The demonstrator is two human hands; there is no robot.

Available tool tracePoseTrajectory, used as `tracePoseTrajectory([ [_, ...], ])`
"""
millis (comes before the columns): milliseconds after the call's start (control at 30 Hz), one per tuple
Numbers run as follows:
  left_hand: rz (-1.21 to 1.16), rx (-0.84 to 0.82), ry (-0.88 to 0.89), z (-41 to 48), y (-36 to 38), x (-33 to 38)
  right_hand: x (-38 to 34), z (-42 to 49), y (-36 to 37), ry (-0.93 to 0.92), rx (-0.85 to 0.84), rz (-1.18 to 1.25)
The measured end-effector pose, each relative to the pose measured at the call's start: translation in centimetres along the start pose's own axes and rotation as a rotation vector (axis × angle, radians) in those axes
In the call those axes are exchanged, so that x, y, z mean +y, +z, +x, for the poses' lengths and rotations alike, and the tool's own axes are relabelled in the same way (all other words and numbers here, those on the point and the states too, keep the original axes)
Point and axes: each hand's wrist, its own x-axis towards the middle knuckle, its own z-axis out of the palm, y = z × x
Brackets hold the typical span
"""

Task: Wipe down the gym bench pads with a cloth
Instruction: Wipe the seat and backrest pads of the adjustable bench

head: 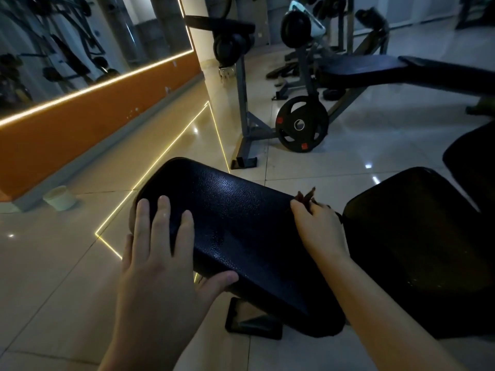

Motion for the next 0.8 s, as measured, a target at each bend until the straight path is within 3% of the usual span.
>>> tracePoseTrajectory([
  [333, -0.016, 0.007, 0.004, 0.1, 0.2, 0.0, -1.9, -0.5, 0.9, -0.112, -0.049, 0.078],
  [633, -0.067, 0.005, -0.020, 0.2, 0.5, 0.0, -12.8, -5.3, 5.8, -0.593, -0.279, 0.048],
  [800, -0.100, -0.009, -0.046, -0.4, 0.2, -0.1, -11.5, -5.1, 4.8, -0.719, -0.308, -0.082],
])
